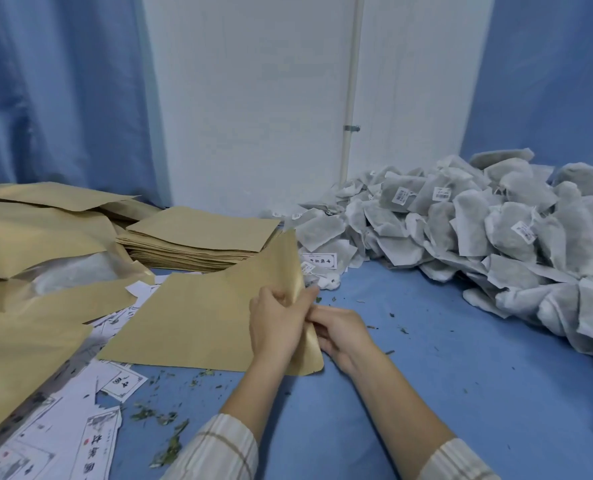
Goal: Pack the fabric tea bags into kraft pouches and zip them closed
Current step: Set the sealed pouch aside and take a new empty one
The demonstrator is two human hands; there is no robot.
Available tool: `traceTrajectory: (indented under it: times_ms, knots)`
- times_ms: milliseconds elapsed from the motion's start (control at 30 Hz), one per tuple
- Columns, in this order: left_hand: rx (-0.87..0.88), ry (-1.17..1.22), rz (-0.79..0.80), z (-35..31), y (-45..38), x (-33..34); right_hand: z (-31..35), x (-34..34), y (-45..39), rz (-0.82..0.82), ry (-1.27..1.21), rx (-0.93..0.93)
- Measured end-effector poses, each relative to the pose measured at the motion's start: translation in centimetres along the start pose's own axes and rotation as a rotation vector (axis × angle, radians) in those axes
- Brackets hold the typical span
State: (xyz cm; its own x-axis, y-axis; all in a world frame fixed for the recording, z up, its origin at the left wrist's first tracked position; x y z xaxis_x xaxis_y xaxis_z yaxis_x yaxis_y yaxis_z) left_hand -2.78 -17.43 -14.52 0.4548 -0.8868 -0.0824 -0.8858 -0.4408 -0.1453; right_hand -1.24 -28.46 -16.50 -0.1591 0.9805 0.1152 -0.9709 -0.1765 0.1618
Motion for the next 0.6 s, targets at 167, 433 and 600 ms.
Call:
traceTrajectory:
  times_ms: [167, 433, 600]
  knots:
    - [0.0, 0.081, 0.0, 0.4, -0.5, -0.4, 0.0, 0.3, 0.4, 0.004, -0.028, 0.004]
    - [0.076, -0.019, -0.003, -0.2, -0.3, -0.3, 0.1, 0.6, 0.5, 0.066, -0.113, 0.03]
    - [0.155, -0.193, 0.029, -0.6, -0.2, -0.4, 0.8, 0.6, 0.7, -0.183, 0.453, -0.104]
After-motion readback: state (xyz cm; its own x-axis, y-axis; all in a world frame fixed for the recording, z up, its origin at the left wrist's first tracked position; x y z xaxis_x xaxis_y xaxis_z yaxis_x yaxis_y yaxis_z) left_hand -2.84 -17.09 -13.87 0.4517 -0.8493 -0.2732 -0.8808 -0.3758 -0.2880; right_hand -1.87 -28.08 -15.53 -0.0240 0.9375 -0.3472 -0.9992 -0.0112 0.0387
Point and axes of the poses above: each hand's wrist, its own y-axis away from the middle knuckle, its own x-axis out of the palm, z = x × y, the point moved 3 cm from there along -y, towards the middle knuckle, and after that the axes turned 14 degrees about y, right-handed, at the moved point
